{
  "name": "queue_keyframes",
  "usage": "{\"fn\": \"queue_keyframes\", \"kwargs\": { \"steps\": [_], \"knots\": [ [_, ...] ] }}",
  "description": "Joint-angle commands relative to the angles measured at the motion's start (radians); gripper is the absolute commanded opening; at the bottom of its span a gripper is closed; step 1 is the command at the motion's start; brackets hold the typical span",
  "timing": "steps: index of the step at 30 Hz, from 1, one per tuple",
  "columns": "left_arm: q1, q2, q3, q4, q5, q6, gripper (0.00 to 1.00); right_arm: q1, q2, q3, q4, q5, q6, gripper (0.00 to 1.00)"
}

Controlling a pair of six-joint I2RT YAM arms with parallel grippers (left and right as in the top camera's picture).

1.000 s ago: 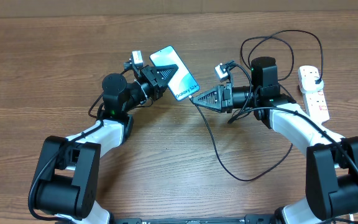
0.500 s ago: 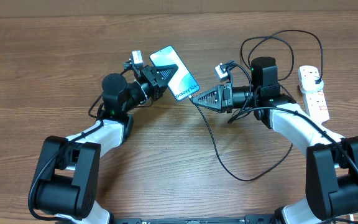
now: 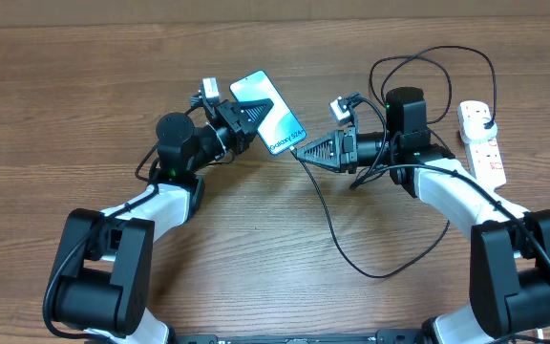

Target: Plug charger to phone and switch on socket

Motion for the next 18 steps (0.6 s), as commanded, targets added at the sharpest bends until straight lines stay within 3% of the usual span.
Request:
{"fn": "queue_keyframes", "kwargs": {
  "steps": [1, 18],
  "knots": [
    [0.014, -0.015, 0.003, 0.009, 0.039, -0.003, 0.04, 0.003, -0.018, 0.013, 0.009, 0.021, 0.004, 0.04],
    [0.021, -0.015, 0.003, 0.008, 0.051, -0.003, 0.04, 0.003, -0.018, 0.013, 0.010, 0.020, 0.003, 0.04]
  ]
}}
